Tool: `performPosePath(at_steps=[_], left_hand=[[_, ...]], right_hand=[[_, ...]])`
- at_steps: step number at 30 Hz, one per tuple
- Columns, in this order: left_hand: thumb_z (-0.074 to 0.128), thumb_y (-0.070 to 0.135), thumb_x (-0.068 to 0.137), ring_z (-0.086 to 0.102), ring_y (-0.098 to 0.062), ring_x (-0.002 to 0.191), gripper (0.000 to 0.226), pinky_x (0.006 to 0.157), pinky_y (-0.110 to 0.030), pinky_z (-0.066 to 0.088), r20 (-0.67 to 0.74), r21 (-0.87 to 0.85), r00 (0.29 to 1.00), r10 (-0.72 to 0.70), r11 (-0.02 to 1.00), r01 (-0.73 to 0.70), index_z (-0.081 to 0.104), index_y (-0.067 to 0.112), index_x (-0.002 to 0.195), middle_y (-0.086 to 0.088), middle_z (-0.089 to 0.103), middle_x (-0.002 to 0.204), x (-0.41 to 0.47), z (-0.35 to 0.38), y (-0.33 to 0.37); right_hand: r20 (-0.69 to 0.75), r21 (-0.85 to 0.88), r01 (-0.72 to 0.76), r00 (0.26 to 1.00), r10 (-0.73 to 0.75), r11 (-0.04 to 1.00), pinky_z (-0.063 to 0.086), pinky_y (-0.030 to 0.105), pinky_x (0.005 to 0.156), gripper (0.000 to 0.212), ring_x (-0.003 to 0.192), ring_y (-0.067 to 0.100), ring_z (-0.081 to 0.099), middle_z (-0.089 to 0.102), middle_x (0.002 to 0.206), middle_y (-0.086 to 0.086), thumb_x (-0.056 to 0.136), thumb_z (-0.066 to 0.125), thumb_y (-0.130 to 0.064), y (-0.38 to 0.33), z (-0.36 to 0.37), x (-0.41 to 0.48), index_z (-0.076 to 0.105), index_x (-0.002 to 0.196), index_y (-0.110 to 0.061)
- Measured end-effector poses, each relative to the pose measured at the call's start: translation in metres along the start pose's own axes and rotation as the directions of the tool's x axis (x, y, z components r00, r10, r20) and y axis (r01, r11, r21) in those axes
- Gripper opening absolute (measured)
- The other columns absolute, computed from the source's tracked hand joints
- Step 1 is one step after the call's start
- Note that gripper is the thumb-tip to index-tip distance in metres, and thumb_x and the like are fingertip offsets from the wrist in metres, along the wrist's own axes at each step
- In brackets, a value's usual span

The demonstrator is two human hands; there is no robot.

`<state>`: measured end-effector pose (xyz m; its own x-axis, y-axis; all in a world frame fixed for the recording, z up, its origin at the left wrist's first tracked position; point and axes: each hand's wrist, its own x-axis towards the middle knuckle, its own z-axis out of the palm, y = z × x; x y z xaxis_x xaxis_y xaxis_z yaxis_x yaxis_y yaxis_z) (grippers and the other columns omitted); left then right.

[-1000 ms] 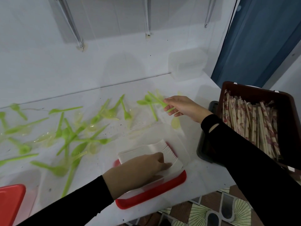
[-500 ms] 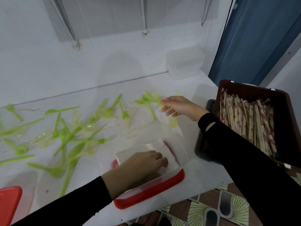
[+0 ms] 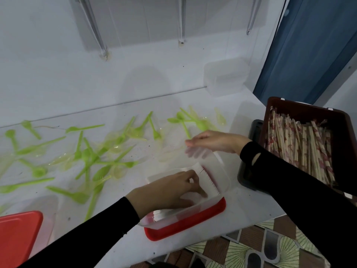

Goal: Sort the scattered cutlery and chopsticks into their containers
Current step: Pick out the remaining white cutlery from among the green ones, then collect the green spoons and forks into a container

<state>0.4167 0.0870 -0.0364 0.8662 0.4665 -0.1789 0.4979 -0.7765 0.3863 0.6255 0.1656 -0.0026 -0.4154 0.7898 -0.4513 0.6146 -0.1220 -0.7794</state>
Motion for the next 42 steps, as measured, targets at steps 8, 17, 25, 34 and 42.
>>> performPosePath(at_steps=[8, 17, 25, 34, 42], left_hand=[[0.06, 0.037, 0.095, 0.056, -0.011, 0.106, 0.03, 0.095, -0.034, 0.046, -0.099, -0.204, 0.994, -0.046, 0.979, 0.025, 0.067, 0.03, 0.123, 0.005, 0.054, 0.121, -0.021, -0.011, 0.003], [0.051, 0.043, 0.091, 0.063, -0.005, 0.09, 0.029, 0.082, -0.035, 0.052, -0.613, -0.308, 0.639, -0.466, 0.885, 0.35, 0.073, 0.025, 0.097, 0.012, 0.064, 0.094, -0.218, -0.009, -0.063], [0.037, 0.079, 0.08, 0.024, -0.01, 0.145, 0.088, 0.12, -0.037, 0.017, -0.445, -0.265, 0.515, -0.733, 0.657, 0.706, 0.037, 0.023, 0.149, 0.01, 0.03, 0.156, -0.361, 0.066, -0.048], [0.002, 0.082, 0.08, -0.003, -0.014, 0.151, 0.103, 0.116, -0.028, -0.013, -0.383, -0.091, 0.501, -0.776, 0.572, 0.815, 0.009, 0.014, 0.156, 0.002, 0.001, 0.164, -0.377, 0.087, -0.041], [0.033, 0.061, 0.096, 0.027, -0.027, 0.147, 0.08, 0.117, -0.048, 0.023, -0.426, -0.032, 0.451, -0.784, 0.512, 0.859, 0.031, 0.001, 0.15, -0.006, 0.018, 0.16, -0.36, 0.071, -0.037]], right_hand=[[-0.05, -0.167, -0.017, 0.999, 0.009, 0.986, 0.051, 0.029, 0.077, 0.024, 0.083, 0.009, 0.062, 0.067, 0.079, -0.018, 0.09, 0.063, -0.051, -0.022, 0.012, -0.009, 0.069, 0.084, -0.028], [-0.247, -0.054, 0.252, 0.934, -0.257, 0.966, 0.045, 0.02, 0.067, 0.008, 0.081, 0.008, 0.063, 0.069, 0.095, -0.003, 0.094, 0.063, -0.025, -0.125, 0.105, 0.024, 0.069, 0.094, -0.019], [0.152, -0.175, 0.23, 0.967, -0.205, 0.957, 0.049, 0.03, 0.077, 0.029, 0.076, 0.011, 0.061, 0.06, 0.095, 0.005, 0.096, 0.057, -0.021, -0.176, 0.269, 0.062, 0.053, 0.125, -0.023], [-0.147, -0.589, -0.181, 0.982, 0.116, 0.787, 0.042, 0.025, 0.074, 0.028, 0.108, 0.03, 0.063, 0.063, 0.11, 0.011, 0.093, 0.048, -0.025, -0.154, 0.339, 0.058, 0.057, 0.113, -0.008], [-0.218, -0.145, 0.127, 0.963, -0.157, 0.981, 0.035, 0.02, 0.085, 0.054, 0.109, 0.019, 0.051, 0.046, 0.141, 0.011, 0.093, 0.048, -0.002, -0.164, 0.353, 0.072, 0.039, 0.146, -0.012]])
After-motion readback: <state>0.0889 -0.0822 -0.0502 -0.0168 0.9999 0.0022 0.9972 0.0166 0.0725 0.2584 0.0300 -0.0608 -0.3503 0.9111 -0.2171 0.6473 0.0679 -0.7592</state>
